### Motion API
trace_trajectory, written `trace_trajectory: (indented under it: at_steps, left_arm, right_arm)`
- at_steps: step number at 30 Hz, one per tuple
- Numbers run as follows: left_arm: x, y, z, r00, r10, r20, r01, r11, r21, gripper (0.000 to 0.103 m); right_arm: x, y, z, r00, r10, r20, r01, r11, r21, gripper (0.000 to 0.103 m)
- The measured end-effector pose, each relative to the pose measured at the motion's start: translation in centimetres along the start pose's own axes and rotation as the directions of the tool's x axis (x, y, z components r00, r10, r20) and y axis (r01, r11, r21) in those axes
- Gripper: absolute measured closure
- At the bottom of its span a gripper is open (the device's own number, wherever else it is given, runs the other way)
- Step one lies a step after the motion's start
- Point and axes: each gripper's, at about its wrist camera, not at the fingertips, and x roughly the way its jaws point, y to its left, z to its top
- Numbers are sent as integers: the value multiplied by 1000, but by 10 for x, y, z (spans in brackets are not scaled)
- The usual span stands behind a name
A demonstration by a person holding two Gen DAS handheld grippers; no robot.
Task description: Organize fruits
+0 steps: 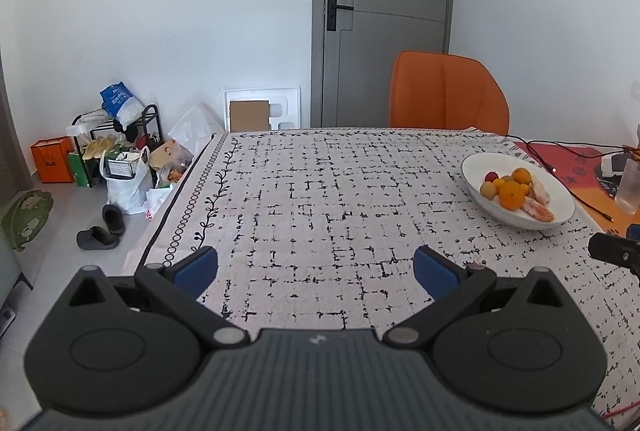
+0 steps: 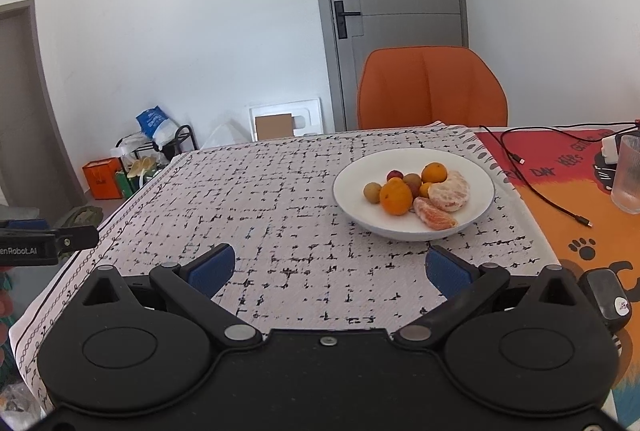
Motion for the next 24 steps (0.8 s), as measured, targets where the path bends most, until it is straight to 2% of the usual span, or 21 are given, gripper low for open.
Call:
trace_trajectory:
  at_steps: [24]
  left_arm:
    - [5,-5,-5,999,-20,-30,21,1000,17,0]
  right_arm:
    - [3,1,-3,1000,8,-8,-8,1000,0,0]
